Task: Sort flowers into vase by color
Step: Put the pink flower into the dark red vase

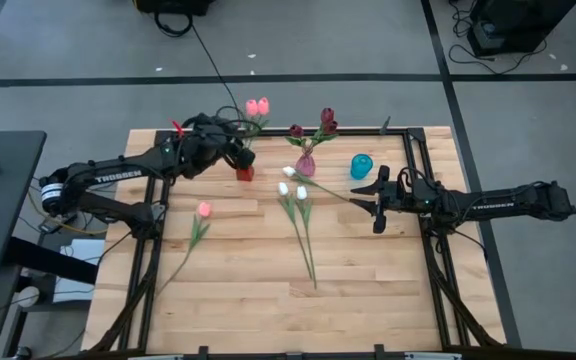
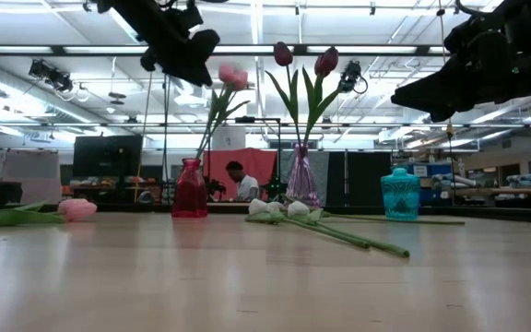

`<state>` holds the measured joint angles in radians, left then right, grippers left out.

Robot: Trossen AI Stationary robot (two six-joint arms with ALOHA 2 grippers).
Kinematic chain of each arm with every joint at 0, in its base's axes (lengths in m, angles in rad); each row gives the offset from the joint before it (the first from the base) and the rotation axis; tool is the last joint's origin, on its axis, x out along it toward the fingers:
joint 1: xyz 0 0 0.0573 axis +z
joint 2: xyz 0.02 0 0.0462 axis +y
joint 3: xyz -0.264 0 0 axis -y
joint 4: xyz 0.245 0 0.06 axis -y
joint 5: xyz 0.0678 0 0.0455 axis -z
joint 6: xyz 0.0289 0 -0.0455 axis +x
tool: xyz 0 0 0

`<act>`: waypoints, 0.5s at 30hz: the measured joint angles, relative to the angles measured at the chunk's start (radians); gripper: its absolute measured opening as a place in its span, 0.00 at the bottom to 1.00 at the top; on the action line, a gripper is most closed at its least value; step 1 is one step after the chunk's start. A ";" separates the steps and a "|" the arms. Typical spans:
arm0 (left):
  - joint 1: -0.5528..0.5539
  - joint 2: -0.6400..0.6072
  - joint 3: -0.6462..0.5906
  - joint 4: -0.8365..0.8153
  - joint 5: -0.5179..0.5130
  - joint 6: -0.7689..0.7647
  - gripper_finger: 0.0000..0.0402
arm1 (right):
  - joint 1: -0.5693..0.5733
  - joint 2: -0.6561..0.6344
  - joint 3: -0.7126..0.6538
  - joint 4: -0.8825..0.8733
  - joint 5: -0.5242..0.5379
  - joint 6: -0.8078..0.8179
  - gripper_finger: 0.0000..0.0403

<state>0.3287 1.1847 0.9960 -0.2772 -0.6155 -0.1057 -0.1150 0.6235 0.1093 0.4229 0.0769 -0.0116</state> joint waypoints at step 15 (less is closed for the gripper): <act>-0.245 -0.013 -0.033 -0.701 0.461 -0.826 0.45 | 0.000 0.000 0.000 0.002 0.000 0.000 0.33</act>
<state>0.0839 1.1717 0.9627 -0.9782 -0.1540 -0.9318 -0.1150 0.6235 0.1093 0.4248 0.0769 -0.0113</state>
